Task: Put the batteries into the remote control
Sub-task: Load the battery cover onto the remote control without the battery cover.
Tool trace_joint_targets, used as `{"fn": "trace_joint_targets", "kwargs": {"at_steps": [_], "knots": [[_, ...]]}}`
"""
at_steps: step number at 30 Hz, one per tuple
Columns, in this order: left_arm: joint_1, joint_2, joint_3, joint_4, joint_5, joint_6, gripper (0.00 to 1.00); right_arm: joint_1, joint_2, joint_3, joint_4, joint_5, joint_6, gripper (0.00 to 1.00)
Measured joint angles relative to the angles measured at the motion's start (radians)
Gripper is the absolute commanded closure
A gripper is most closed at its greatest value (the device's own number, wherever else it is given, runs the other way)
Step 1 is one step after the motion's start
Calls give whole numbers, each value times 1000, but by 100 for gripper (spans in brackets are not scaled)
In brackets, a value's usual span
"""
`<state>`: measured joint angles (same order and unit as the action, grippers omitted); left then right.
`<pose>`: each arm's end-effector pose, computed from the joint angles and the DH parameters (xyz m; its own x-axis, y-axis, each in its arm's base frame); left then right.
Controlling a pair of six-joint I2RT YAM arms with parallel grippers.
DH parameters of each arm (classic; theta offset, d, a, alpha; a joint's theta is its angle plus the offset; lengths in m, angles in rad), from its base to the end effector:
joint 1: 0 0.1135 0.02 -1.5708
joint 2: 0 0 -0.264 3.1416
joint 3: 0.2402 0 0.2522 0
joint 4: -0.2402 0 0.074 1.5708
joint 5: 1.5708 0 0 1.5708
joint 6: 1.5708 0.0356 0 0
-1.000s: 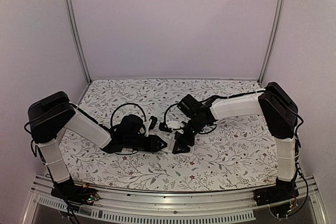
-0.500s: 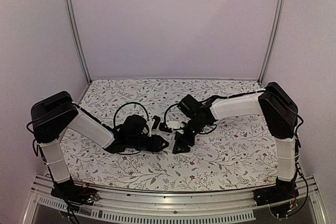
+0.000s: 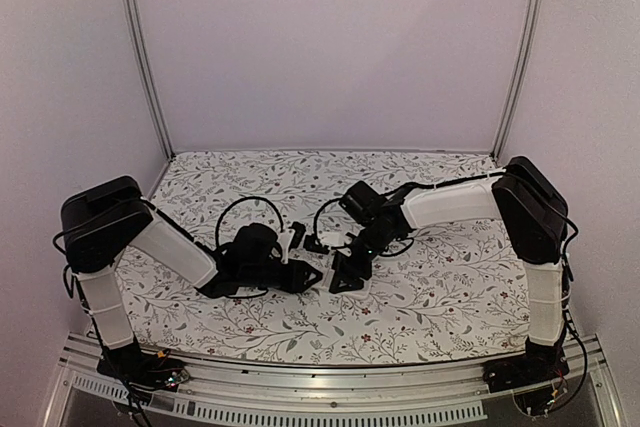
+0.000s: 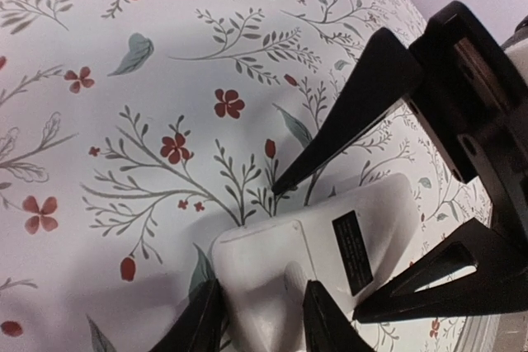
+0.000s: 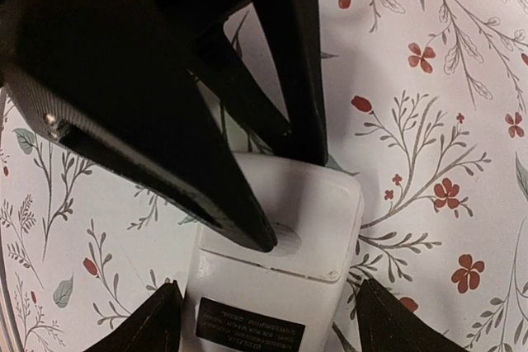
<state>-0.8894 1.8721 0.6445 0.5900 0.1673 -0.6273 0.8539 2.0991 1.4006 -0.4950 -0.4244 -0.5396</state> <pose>0.2001 -0.2561 0.0902 -0.8026 0.0708 -0.5924 0.4682 0.6901 -0.5519 0.2639 0.3251 0.1310 -0.1199 -0.8501 -0.5127 -0.9887 0.0555 0.1391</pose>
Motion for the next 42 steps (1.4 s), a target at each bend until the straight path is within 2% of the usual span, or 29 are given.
{"fn": "trace_joint_targets", "kwargs": {"at_steps": [5, 19, 30, 42], "knots": [[-2, 7, 16, -6, 5, 29, 57, -4, -5, -16, 18, -16, -23, 26], [18, -38, -17, -24, 93, 34, 47, -4, -6, -20, 21, -17, -56, 27], [27, -61, -23, -68, 114, 60, 48, -5, -6, -21, 20, -23, -64, 28], [26, -48, 43, -170, 93, 102, 56, -5, -6, -21, 20, -26, -65, 29]]}}
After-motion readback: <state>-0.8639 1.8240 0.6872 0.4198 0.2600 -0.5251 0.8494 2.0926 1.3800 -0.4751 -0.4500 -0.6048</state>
